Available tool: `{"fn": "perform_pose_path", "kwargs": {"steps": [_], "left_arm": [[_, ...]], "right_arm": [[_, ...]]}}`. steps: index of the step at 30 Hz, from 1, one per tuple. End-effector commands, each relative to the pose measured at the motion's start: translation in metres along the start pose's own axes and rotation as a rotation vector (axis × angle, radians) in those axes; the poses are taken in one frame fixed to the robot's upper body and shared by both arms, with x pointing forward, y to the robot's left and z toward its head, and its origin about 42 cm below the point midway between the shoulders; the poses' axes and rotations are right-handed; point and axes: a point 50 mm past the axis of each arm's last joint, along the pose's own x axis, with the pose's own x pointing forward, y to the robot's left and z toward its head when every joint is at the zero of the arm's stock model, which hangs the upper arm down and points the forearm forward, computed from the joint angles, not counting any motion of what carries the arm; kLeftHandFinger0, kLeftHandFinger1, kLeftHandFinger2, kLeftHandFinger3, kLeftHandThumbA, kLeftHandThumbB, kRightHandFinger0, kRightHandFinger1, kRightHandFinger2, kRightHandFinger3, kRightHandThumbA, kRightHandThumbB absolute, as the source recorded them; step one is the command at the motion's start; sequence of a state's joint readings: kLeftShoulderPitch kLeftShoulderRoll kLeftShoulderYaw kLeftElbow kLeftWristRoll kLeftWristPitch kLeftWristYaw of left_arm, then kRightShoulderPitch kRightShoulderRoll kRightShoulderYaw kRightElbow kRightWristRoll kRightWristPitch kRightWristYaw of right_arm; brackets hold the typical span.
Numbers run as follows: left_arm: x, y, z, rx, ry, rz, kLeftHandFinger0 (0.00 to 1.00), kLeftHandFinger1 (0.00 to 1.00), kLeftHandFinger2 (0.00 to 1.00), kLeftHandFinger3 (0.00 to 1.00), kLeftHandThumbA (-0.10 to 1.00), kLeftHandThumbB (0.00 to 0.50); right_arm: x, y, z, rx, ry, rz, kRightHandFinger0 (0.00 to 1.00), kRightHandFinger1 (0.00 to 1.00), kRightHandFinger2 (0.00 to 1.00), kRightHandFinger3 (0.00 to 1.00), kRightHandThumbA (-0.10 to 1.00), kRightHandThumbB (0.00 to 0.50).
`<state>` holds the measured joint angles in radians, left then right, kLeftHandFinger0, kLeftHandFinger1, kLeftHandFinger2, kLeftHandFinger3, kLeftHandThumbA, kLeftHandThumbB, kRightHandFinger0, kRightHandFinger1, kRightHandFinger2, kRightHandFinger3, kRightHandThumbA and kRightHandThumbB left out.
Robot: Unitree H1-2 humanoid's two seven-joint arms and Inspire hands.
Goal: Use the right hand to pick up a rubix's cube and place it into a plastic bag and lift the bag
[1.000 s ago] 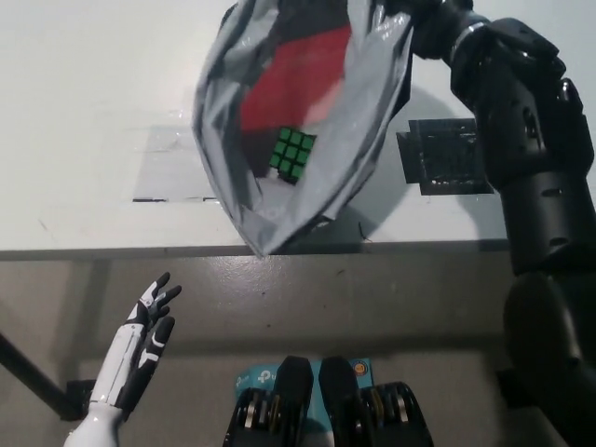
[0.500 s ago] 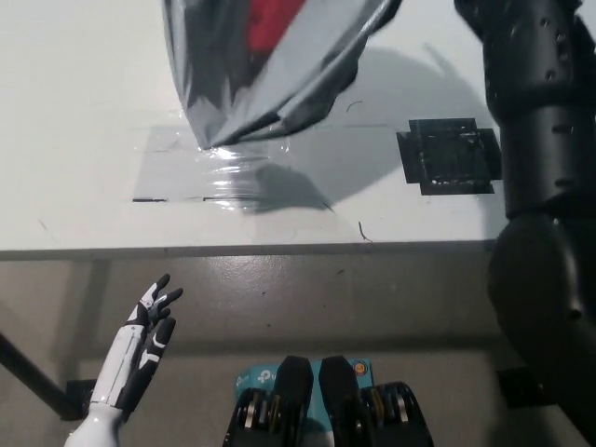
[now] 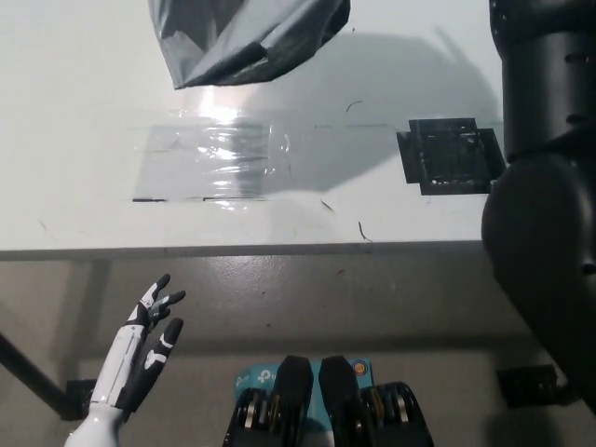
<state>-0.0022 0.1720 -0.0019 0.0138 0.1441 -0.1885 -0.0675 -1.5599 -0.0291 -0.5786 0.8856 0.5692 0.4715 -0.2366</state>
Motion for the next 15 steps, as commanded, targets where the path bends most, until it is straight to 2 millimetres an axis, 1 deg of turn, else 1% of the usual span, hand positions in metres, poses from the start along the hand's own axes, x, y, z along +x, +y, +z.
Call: {"fn": "perform_pose_path", "kwargs": {"steps": [1,3,4,5,6,8,9,11,13,15], "left_arm": [[0.013,0.002,0.020,0.045,-0.096,-0.007,0.97,0.93,0.83,1.00,0.88,0.025],[0.013,0.002,0.020,0.049,-0.096,-0.009,0.97,0.93,0.83,1.00,0.88,0.024],[0.012,0.002,0.020,0.052,-0.095,-0.011,0.96,0.92,0.81,1.00,0.86,0.028],[0.012,0.002,0.020,0.053,-0.096,-0.011,0.96,0.91,0.80,1.00,0.85,0.030],[0.012,0.002,0.019,0.054,-0.097,-0.011,0.95,0.91,0.80,1.00,0.85,0.030],[0.013,0.002,0.019,0.056,-0.099,-0.011,0.93,0.89,0.79,1.00,0.83,0.032],[0.012,0.001,0.019,0.054,-0.103,-0.014,0.92,0.88,0.79,1.00,0.81,0.023],[0.012,0.001,0.018,0.055,-0.106,-0.020,0.93,0.88,0.79,1.00,0.79,0.017],[0.012,0.000,0.018,0.054,-0.104,-0.022,0.94,0.89,0.80,1.00,0.78,0.013],[0.012,0.001,0.018,0.052,-0.109,-0.020,0.94,0.88,0.80,1.00,0.77,0.005]], "right_arm": [[-0.049,0.168,0.107,0.060,-0.199,0.253,0.00,0.12,0.72,1.00,-0.10,0.000],[-0.047,0.165,0.104,0.062,-0.195,0.243,0.00,0.12,0.73,1.00,-0.10,0.000],[-0.042,0.158,0.099,0.072,-0.184,0.232,0.00,0.13,0.76,1.00,-0.10,0.025],[-0.038,0.151,0.093,0.087,-0.176,0.216,0.00,0.15,0.77,1.00,-0.10,0.029],[-0.035,0.146,0.089,0.098,-0.170,0.205,0.00,0.15,0.78,1.00,-0.10,0.027],[-0.029,0.135,0.079,0.108,-0.162,0.190,0.00,0.17,0.79,1.00,-0.10,0.003],[-0.022,0.123,0.068,0.120,-0.153,0.167,0.00,0.16,0.79,1.00,-0.10,0.000],[-0.015,0.112,0.055,0.122,-0.129,0.137,0.00,0.14,0.78,1.00,-0.10,0.003],[-0.007,0.098,0.036,0.114,-0.100,0.103,0.00,0.12,0.74,1.00,-0.10,0.000],[0.000,0.083,0.018,0.124,-0.080,0.069,0.00,0.13,0.75,1.00,-0.10,0.005]]}}
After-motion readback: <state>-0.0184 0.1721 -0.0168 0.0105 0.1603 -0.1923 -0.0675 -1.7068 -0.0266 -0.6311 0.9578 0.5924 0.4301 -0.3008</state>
